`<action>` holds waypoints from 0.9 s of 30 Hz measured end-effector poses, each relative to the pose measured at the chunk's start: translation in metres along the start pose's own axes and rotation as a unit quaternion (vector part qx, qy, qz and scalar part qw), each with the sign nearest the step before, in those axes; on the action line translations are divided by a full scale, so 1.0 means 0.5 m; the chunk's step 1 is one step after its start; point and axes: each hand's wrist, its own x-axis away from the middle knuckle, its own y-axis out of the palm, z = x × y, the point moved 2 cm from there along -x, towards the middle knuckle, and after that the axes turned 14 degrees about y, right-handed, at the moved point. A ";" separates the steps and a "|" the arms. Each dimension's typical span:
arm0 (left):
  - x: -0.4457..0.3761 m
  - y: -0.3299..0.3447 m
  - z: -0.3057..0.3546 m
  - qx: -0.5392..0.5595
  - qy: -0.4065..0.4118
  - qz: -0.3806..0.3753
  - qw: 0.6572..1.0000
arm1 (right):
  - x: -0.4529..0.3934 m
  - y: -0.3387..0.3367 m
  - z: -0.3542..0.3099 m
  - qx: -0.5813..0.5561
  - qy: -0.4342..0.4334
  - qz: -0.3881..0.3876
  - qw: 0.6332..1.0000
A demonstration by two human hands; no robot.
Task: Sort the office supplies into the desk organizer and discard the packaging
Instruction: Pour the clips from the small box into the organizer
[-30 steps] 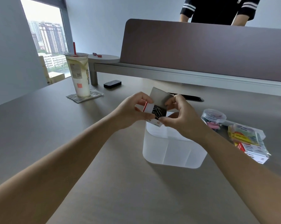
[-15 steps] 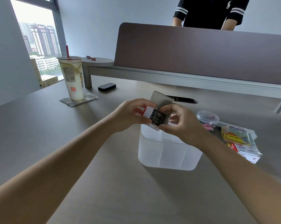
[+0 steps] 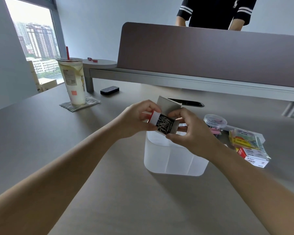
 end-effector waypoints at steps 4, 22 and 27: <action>0.003 0.000 -0.005 0.002 -0.004 0.004 1.000 | 0.003 0.003 -0.001 0.024 -0.004 0.008 1.000; 0.026 -0.010 -0.005 -0.038 0.003 0.001 0.999 | 0.016 0.009 -0.008 0.105 -0.037 0.022 0.994; 0.030 -0.004 -0.007 -0.031 -0.007 0.017 0.999 | 0.019 0.006 -0.005 0.101 -0.043 0.025 0.994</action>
